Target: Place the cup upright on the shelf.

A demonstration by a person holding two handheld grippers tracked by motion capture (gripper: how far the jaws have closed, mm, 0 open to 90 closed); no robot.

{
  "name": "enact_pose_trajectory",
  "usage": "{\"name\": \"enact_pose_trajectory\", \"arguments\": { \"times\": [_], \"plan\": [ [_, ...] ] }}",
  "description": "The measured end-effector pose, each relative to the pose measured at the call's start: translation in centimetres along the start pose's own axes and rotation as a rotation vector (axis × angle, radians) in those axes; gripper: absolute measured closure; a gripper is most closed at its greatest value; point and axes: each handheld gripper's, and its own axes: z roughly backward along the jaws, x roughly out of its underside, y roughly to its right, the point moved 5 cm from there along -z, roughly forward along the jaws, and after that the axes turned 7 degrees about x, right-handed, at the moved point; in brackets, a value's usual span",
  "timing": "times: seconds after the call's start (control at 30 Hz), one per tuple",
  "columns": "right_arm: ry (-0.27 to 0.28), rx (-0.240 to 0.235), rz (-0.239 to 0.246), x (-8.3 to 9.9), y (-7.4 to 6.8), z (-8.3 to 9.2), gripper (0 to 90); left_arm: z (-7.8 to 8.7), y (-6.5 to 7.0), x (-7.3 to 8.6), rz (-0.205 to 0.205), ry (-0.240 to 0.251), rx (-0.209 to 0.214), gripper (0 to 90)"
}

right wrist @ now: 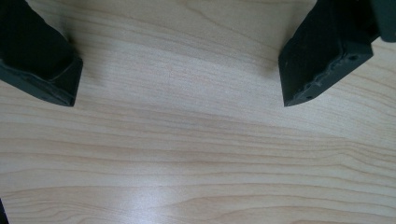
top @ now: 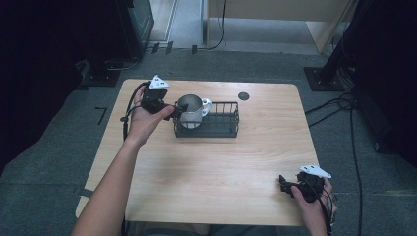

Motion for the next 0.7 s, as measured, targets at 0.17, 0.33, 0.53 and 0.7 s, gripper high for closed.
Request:
{"name": "enact_pose_trajectory", "arguments": {
  "times": [0.17, 0.33, 0.53, 0.7],
  "plan": [
    [0.0, 0.0, -0.001, 0.0, 0.0, 0.0, 0.0, 1.3, 0.0, 1.3, -0.003, -0.002, -0.02, 0.0],
    [0.0, 0.0, 0.0, 0.0, 0.0, 0.0, 0.0, 2.7, 0.2, 2.4, 0.011, 0.03, -0.035, 0.0],
    [0.0, 0.0, 0.0, 0.0, 0.0, 0.0, 0.0, 4.2, 0.4, 4.0, 0.013, 0.031, -0.051, 0.0],
    [-0.001, -0.001, -0.002, 0.0, 0.0, 0.0, 0.0, 5.6, 0.7, 5.5, 0.023, 0.044, -0.073, 0.0]
  ]
}}
